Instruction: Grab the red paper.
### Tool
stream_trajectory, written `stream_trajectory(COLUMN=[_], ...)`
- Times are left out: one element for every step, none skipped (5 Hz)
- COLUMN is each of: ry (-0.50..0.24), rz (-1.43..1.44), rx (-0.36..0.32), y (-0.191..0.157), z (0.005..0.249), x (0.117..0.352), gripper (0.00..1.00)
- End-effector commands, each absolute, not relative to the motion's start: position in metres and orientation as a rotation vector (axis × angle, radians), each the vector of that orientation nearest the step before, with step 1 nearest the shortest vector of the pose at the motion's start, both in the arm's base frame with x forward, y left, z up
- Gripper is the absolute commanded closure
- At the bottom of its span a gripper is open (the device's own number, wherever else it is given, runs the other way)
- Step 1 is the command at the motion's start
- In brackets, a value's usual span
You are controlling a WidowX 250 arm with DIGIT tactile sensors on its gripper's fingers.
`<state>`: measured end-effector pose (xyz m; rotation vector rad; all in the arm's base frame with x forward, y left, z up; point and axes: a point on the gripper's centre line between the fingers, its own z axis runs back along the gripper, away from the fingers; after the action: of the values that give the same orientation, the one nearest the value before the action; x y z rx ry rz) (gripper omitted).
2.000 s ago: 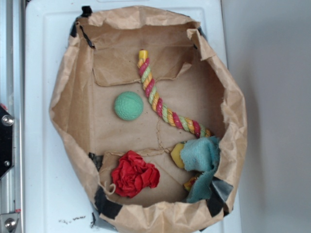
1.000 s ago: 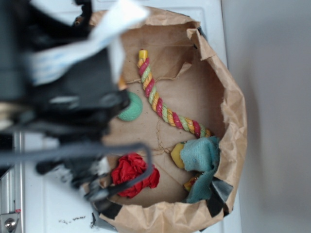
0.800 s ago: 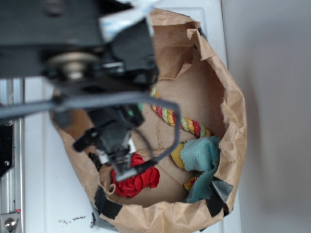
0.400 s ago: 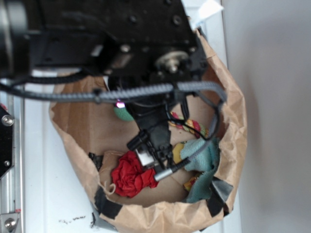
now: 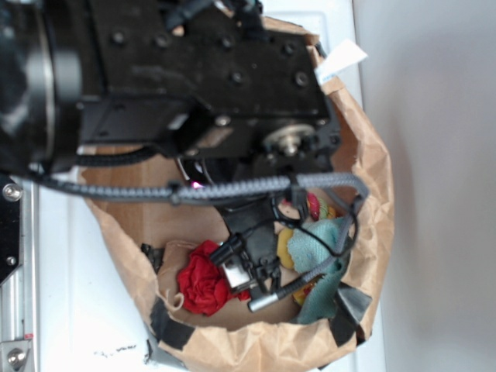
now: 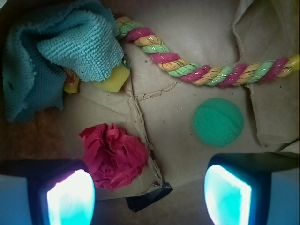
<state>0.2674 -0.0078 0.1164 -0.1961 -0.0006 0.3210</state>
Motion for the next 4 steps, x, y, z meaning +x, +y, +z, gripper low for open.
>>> stream_trajectory(ry=[-0.064,-0.068,-0.057,-0.055], rz=[0.249,0.214,0.199,0.206], rx=[-0.206,-0.217,-0.227,-0.237], y=[-0.026,-0.038,-0.046,-0.047], z=[0.104,0.094,0.087,0.088], x=[0.249,0.240,0.239,0.243], gripper=[0.00,0.00,0.00,0.00])
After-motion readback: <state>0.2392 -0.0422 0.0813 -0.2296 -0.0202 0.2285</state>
